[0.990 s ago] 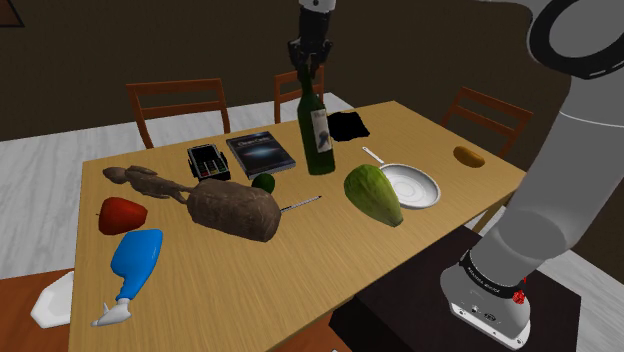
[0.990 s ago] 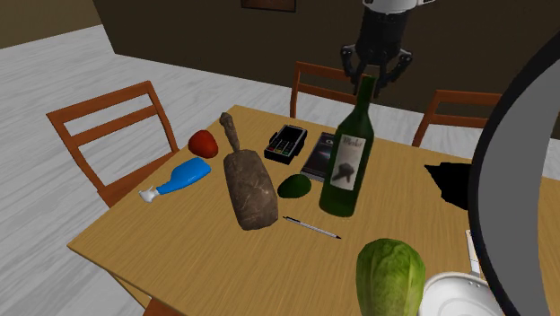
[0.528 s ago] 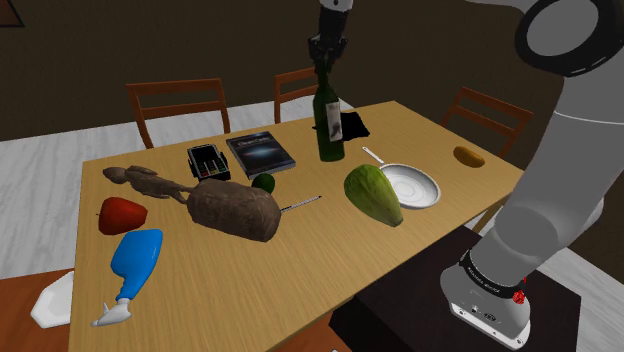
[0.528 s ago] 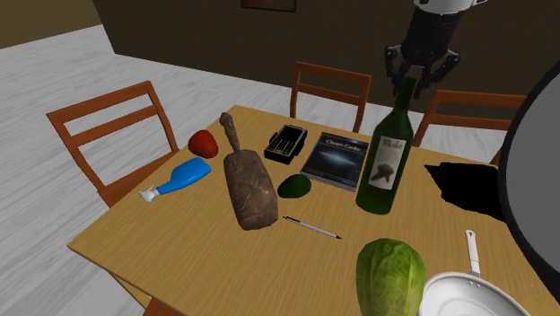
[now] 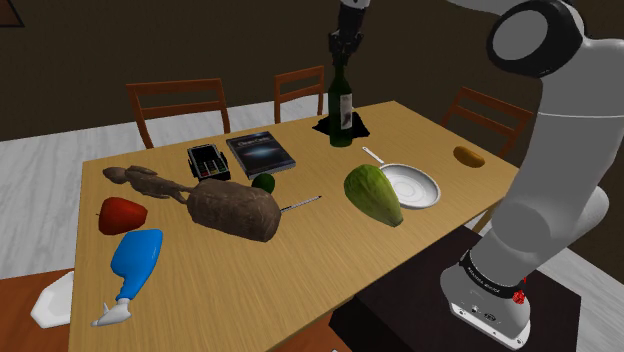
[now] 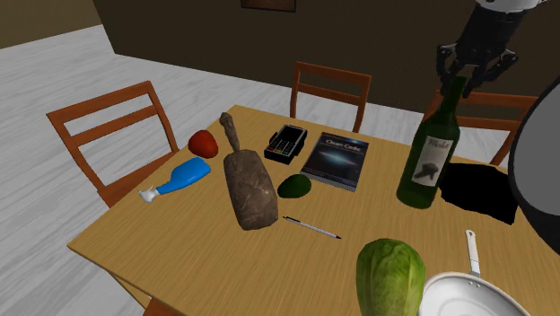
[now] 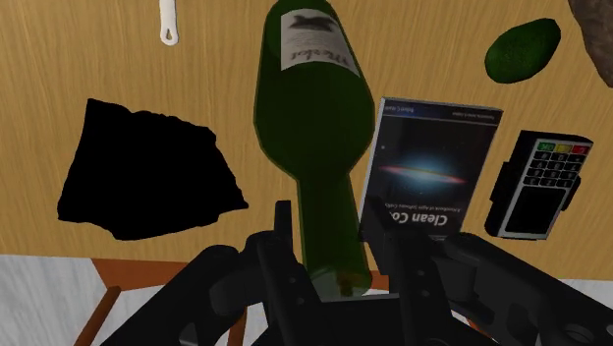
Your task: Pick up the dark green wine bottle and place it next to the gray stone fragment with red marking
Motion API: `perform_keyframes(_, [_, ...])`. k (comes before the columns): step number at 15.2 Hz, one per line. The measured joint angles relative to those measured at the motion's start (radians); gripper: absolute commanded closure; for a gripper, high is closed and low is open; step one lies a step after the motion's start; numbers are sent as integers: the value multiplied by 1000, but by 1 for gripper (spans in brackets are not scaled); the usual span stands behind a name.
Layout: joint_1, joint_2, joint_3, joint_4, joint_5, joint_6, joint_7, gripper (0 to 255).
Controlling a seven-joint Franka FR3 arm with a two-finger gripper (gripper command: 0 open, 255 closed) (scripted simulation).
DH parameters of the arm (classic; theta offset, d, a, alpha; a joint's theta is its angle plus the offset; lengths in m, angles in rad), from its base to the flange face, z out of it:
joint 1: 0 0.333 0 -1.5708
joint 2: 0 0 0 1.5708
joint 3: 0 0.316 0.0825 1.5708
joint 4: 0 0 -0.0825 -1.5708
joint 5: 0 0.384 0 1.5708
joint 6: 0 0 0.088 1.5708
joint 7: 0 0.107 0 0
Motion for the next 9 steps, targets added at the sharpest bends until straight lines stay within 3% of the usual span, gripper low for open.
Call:
perform_keyframes(5, [-44,148,-28,223,-8,-76,-88,255])
perform_keyframes(9, [-60,125,-29,137,-2,-14,-99,255])
